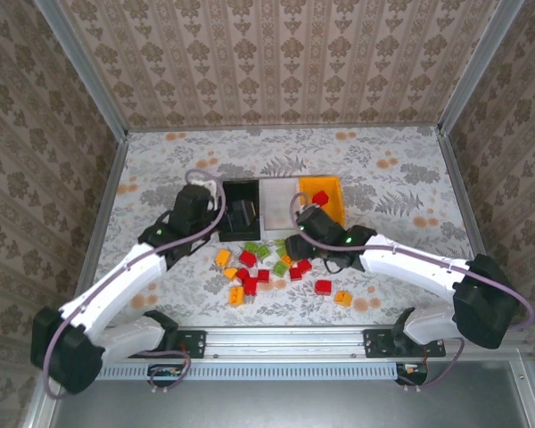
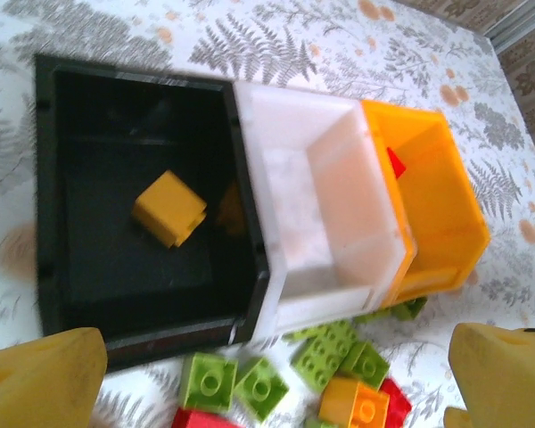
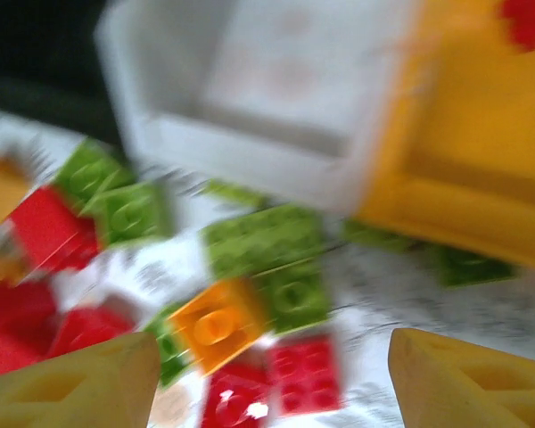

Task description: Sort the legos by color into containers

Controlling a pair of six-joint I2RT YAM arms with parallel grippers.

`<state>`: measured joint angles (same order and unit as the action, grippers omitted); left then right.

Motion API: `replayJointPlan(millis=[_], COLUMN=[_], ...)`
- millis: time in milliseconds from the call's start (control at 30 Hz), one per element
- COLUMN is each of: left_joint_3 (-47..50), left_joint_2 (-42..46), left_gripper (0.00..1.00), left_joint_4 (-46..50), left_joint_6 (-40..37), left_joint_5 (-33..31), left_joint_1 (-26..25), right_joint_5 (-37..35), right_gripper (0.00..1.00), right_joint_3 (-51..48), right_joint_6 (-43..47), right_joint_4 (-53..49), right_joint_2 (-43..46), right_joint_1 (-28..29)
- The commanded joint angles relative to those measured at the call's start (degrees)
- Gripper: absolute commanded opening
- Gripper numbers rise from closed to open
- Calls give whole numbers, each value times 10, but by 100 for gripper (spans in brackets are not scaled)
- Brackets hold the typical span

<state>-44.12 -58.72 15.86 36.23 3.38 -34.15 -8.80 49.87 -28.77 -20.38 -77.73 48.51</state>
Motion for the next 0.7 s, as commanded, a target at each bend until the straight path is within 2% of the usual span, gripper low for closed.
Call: replayJointPlan(millis=[0, 167, 367, 667], left_joint_3=[44, 88, 113, 127], left_joint_2=[72, 178, 226, 225], left_gripper=[100, 100, 100, 100], left_joint_4=[49, 93, 127, 115], left_joint_6=[21, 39, 51, 53], left_joint_5=[-30, -44, -55, -54], left_joint_1=[-2, -1, 0, 5], right_joint_5=[50, 70, 66, 3], right_gripper=[66, 56, 51, 44], right_joint_3=[1, 58, 112, 69], right_joint_6=[31, 55, 46, 11], right_joint_4=[55, 78, 45, -28], right_joint_2=[-38, -114, -196, -172], right_joint_1=[27, 50, 45, 25])
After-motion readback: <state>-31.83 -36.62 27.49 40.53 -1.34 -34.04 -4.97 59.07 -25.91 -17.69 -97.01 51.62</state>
